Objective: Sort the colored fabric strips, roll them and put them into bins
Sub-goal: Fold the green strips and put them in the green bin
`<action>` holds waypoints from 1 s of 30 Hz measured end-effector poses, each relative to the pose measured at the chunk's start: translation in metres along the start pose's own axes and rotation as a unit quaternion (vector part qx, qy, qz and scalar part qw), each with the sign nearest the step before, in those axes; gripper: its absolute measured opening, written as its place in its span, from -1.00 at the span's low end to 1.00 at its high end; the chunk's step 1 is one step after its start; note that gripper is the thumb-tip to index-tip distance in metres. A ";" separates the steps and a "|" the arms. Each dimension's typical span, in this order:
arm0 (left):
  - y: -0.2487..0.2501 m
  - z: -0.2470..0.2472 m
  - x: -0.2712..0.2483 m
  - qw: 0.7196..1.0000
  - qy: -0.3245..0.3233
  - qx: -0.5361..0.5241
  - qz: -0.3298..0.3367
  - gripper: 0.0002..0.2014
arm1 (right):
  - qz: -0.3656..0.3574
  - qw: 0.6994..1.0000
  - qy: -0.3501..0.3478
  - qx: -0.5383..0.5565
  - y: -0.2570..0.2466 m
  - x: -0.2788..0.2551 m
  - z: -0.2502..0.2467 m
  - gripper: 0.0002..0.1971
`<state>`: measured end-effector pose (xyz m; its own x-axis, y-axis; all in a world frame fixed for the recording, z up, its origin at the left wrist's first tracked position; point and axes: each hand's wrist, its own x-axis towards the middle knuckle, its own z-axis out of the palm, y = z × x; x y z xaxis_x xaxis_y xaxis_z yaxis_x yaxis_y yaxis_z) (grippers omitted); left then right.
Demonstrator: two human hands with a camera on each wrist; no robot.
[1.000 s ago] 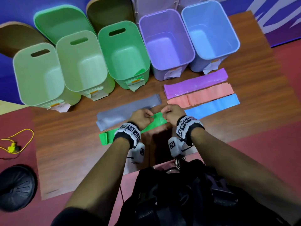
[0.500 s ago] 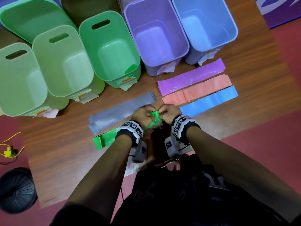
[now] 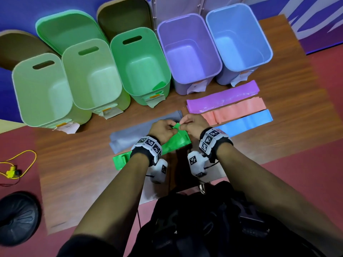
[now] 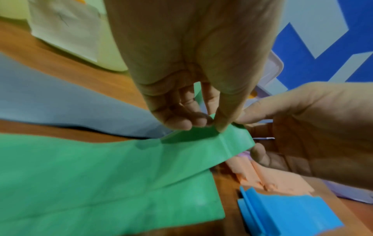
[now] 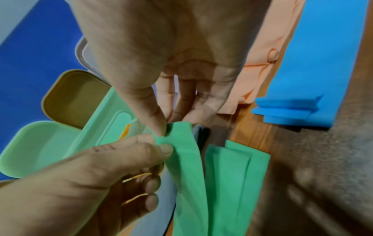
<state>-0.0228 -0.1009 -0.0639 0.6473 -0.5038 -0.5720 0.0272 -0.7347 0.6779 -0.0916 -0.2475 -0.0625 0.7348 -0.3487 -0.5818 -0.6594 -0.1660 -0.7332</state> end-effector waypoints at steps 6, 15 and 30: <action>0.008 -0.028 -0.014 0.997 0.054 -0.035 0.033 -0.81 | -0.065 0.996 -0.016 0.054 -0.037 -0.012 0.001 -0.82; 0.017 -0.087 -0.046 0.981 0.134 -0.107 0.087 -0.81 | -0.160 0.982 -0.055 0.085 -0.103 -0.026 0.013 -0.87; 0.042 -0.133 -0.096 0.926 0.261 -0.210 0.172 -0.87 | -0.301 0.946 -0.068 0.099 -0.162 -0.055 0.017 -0.85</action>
<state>0.0177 -0.0226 0.0808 0.9500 -0.3064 -0.0609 -0.0268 -0.2743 0.9613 -0.0224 -0.1855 0.0818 0.9903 -0.1223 -0.0666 -0.0809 -0.1157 -0.9900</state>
